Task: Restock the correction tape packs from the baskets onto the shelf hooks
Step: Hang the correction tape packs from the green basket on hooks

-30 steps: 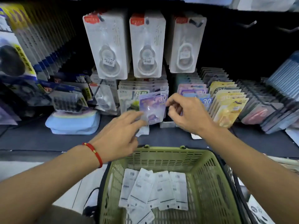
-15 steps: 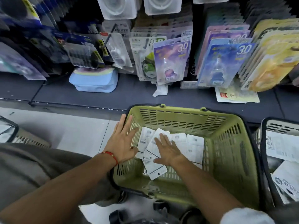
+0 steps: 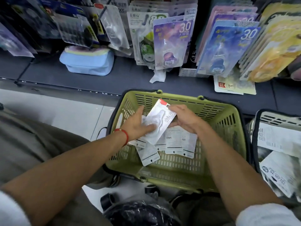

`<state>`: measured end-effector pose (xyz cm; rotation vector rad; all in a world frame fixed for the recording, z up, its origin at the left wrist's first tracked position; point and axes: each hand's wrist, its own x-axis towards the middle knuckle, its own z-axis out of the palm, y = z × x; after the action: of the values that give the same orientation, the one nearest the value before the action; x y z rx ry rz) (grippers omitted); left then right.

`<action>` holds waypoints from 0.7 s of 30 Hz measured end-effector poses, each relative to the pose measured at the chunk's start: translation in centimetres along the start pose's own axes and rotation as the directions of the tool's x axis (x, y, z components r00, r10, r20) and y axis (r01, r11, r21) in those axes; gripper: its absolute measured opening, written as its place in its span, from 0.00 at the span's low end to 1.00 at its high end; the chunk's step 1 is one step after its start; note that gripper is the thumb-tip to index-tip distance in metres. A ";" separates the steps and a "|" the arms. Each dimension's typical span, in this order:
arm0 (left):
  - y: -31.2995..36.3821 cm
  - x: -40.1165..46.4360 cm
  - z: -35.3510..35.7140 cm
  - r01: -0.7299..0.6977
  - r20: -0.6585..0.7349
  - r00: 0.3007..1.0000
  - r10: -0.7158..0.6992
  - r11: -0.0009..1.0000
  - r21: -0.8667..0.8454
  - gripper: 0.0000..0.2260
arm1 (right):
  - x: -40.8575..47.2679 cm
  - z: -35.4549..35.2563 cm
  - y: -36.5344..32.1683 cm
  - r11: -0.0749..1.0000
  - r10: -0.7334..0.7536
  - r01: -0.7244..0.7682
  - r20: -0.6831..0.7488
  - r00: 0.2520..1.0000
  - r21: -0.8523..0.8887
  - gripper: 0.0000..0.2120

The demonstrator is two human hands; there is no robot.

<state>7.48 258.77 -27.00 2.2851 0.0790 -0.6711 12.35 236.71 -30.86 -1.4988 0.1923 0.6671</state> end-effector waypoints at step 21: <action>-0.1 1.1 2.2 0.221 -0.014 0.965 -0.261 0.846 -0.485 0.15 | -4.9 -7.6 0.3 0.908 0.011 -0.035 -0.061 0.998 -0.416 0.06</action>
<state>7.45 257.18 -28.94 1.8286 0.5249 -0.6045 10.40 227.98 -29.32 -1.9321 0.1141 0.7144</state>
